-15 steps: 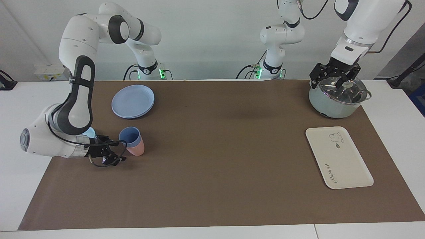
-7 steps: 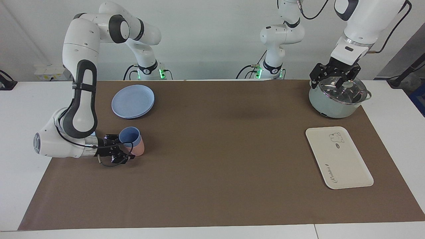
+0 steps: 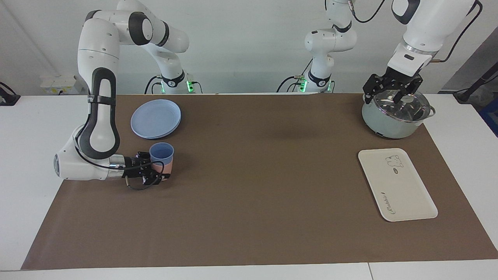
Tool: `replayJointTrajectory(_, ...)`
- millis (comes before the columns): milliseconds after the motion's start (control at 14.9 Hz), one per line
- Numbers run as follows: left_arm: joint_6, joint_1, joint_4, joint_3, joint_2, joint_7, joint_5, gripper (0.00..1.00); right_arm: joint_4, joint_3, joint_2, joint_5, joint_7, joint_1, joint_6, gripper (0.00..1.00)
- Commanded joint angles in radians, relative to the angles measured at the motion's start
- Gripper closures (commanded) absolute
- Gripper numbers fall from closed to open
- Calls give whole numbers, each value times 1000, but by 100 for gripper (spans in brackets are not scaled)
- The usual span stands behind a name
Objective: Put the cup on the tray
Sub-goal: 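Grasp the pink cup with the right gripper and lift it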
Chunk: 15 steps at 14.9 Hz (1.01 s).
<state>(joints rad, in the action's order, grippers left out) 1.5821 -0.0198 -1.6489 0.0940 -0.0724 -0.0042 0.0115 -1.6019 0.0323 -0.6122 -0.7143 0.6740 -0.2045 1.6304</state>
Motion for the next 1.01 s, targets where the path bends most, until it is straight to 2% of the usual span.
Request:
replayJointTrajectory(0,9,-6,-32,1,-30,-8,13,0,-91,3,83,-77,25,22,5,100)
replayJointTrajectory(201,9,-6,-32,1,-30,-8,13,0,-102,3,141,-96,96,65,-3,100)
replayJointTrajectory(470,9,-6,-32,1,-30,-8,13,0,-96,3,236,-94,339,157,22,100)
replayJointTrajectory(940,9,-6,-32,1,-30,-8,13,0,-76,6,333,-80,692,332,146,100)
